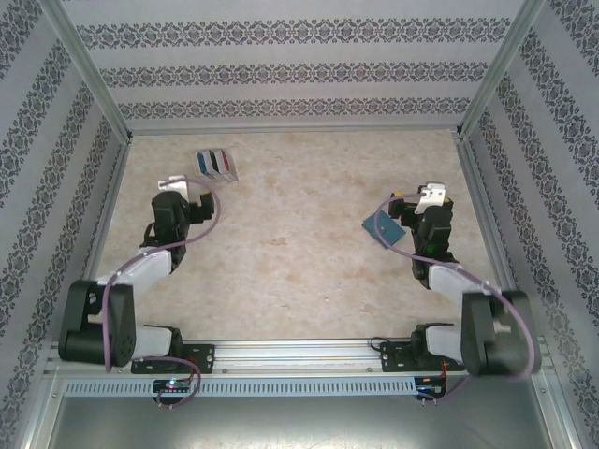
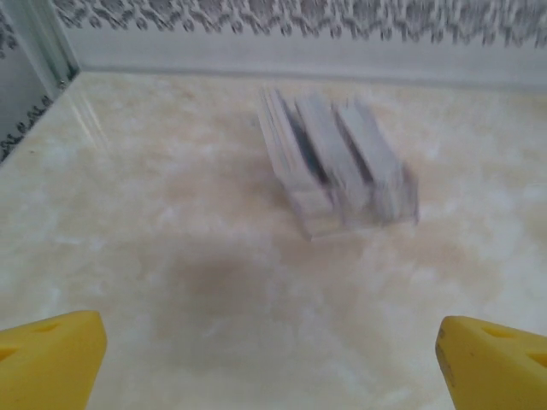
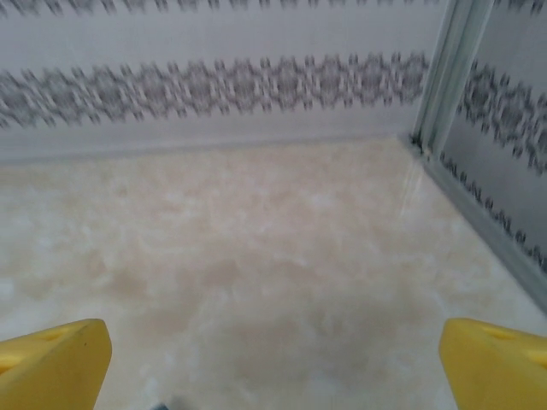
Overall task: Put the credit cards into the card holder
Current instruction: Move the storage box to the center of the table.
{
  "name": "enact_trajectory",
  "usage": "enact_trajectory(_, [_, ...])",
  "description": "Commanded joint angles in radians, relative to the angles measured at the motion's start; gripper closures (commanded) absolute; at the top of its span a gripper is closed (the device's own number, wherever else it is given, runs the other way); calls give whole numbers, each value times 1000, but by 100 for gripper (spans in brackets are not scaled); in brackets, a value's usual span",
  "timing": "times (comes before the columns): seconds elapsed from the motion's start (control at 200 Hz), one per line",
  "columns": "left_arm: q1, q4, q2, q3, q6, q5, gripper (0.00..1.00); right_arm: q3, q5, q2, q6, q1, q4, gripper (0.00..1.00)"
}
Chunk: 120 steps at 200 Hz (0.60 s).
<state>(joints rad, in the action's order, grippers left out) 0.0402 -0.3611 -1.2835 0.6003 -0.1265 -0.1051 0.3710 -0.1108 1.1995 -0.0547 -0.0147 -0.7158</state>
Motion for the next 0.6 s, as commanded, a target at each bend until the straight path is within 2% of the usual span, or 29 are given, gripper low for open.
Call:
enact_trajectory(0.0, [8,389,81,144,-201,-54,1,24,86,-107,34,0,111,2])
enact_trajectory(0.05, [1,545,86,238,-326,-72,1,47,46,-122,-19,-6,131,2])
enact_trajectory(0.1, [-23,653,58,325,-462,-65,1,113,-83,-125,-165,-7,244,2])
enact_trajectory(0.155, [-65,627,-2,384,-471,100,1,242,-199,-114,-329,4,522,2])
enact_trajectory(0.205, [-84,636,-85,459,-468,192,1,361,-185,-76,-359,28,724,2])
enact_trajectory(0.265, [-86,752,-212,607,-456,195,1,458,-131,-25,-359,39,861,2])
enact_trajectory(0.315, [-86,832,-314,717,-427,190,1,487,-86,5,-354,39,884,2])
enact_trajectory(0.375, [-86,855,-410,809,-390,214,0,490,-50,18,-361,38,874,2])
enact_trajectory(0.595, [-91,979,-720,1132,-326,161,0,480,-34,22,-395,32,910,3])
